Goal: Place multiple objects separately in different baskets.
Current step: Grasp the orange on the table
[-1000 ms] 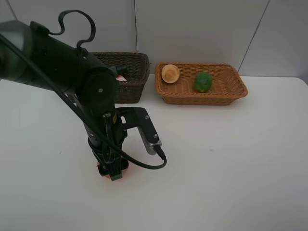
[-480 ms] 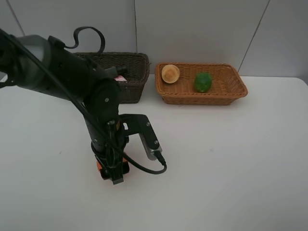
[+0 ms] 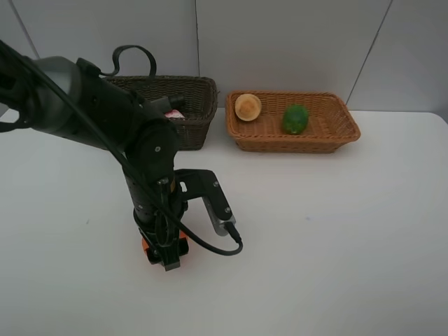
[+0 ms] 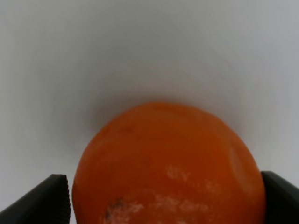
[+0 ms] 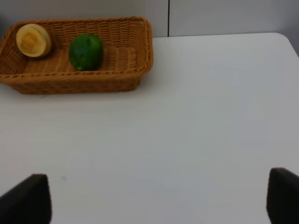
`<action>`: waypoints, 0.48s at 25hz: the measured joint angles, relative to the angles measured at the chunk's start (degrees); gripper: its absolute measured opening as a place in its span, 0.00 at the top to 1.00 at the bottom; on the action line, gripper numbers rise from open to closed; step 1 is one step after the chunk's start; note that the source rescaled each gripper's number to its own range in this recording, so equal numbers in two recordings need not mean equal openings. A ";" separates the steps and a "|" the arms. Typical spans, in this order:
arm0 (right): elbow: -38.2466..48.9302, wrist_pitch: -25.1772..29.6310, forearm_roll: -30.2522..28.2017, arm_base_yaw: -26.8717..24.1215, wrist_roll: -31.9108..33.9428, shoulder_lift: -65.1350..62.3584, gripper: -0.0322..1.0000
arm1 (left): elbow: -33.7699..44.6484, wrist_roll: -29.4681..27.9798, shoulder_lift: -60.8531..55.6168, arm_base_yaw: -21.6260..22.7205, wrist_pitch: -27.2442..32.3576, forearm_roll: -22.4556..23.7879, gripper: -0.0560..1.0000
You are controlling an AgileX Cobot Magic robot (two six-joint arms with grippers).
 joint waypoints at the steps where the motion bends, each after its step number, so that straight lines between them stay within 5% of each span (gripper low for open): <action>1: 0.00 0.00 0.00 0.00 0.00 0.00 0.00 | 0.00 0.00 0.00 0.00 0.00 0.00 0.00; 12: 0.00 0.00 0.00 0.00 0.00 0.00 0.00 | 0.00 0.00 0.00 0.00 0.05 0.05 0.08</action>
